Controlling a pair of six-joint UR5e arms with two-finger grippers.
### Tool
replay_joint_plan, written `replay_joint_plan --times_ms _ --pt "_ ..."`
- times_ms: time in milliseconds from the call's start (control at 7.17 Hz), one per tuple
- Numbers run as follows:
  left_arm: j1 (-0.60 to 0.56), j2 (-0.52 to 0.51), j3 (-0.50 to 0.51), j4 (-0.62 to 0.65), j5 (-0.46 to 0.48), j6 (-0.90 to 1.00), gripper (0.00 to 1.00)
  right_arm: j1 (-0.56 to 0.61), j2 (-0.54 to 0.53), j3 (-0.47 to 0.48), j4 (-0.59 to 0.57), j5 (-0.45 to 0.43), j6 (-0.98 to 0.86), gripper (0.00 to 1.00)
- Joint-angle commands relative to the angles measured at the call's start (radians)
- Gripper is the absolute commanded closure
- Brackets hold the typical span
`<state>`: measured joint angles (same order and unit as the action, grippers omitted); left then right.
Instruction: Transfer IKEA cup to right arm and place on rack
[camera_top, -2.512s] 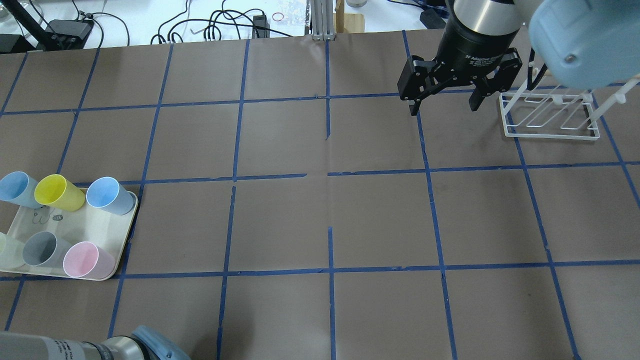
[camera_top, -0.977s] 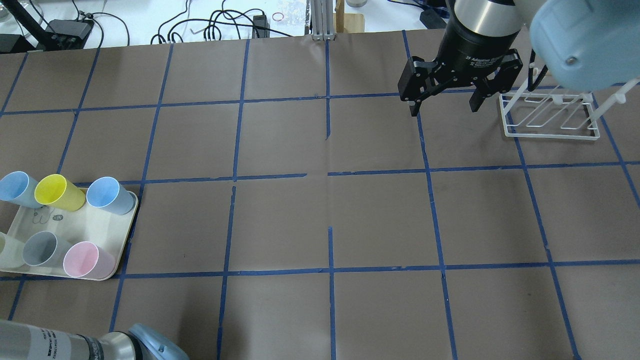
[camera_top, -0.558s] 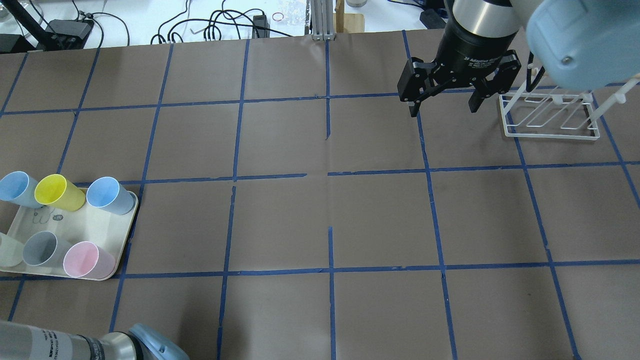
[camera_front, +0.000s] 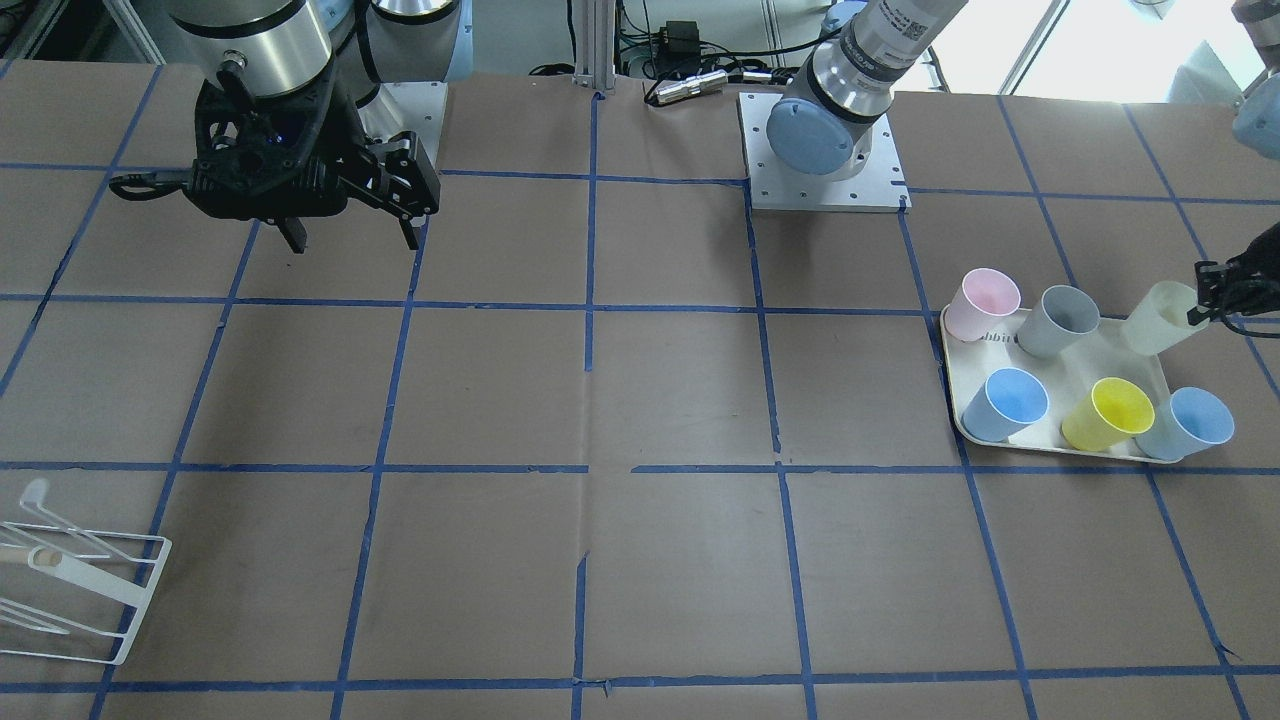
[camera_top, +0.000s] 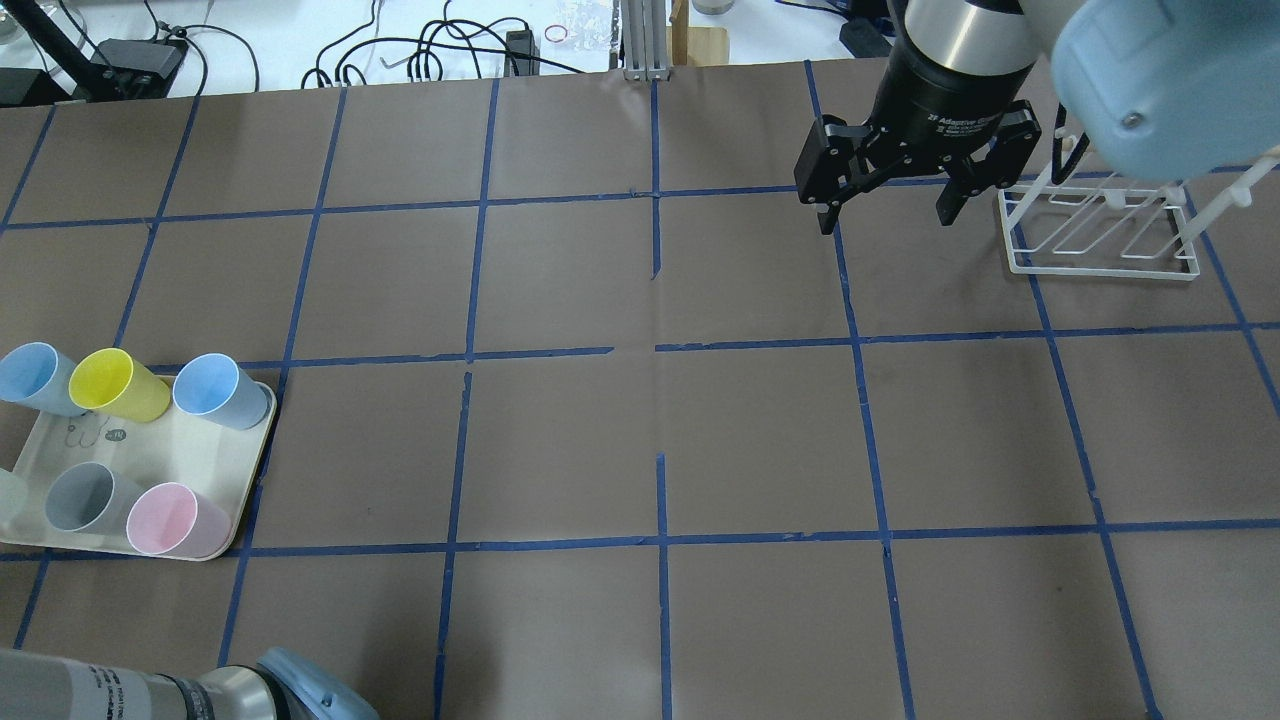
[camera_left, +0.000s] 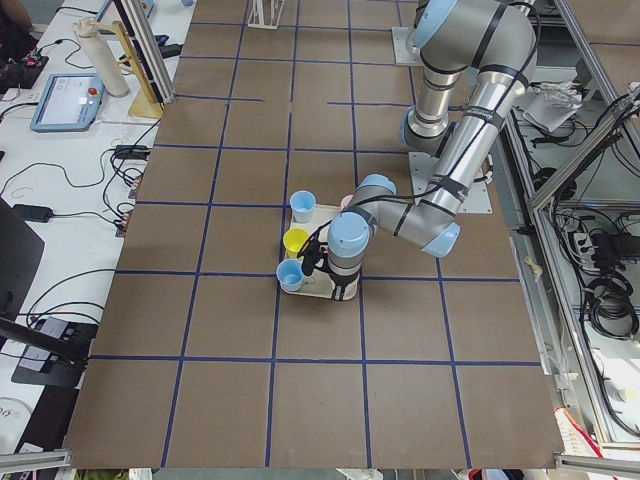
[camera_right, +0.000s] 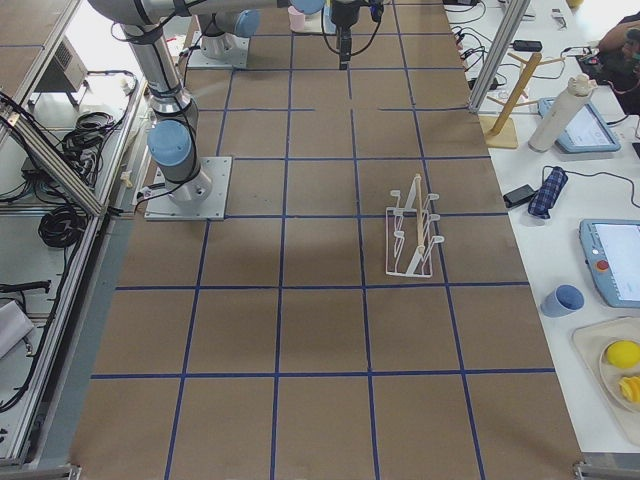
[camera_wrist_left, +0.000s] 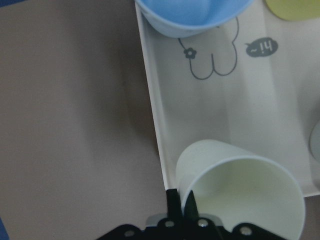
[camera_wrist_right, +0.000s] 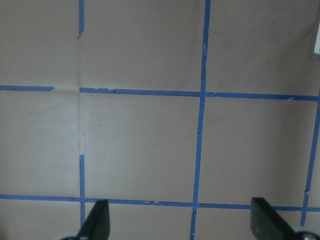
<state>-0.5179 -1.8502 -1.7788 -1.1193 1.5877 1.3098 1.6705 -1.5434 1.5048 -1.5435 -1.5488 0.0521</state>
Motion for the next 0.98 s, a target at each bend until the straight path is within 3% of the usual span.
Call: replay_joint_plan --times_ms 0,419,558,837 --pt "-0.045 0.046 0.173 -0.296 -0.005 0.0 1.0 0.0 0.0 0.0 -0.001 0.001 0.0 0.0" --pt "-0.201 0.1 0.338 -0.593 -0.012 -0.007 1.0 -0.002 0.0 0.0 0.0 0.001 -0.003 0.0" --pt "-0.264 0.13 0.361 -0.69 -0.062 -0.062 1.0 -0.017 0.0 -0.003 0.0 0.003 -0.009 0.0" --pt "-0.391 0.169 0.351 -0.877 -0.254 -0.16 1.0 -0.047 -0.006 -0.008 0.012 0.003 -0.027 0.0"
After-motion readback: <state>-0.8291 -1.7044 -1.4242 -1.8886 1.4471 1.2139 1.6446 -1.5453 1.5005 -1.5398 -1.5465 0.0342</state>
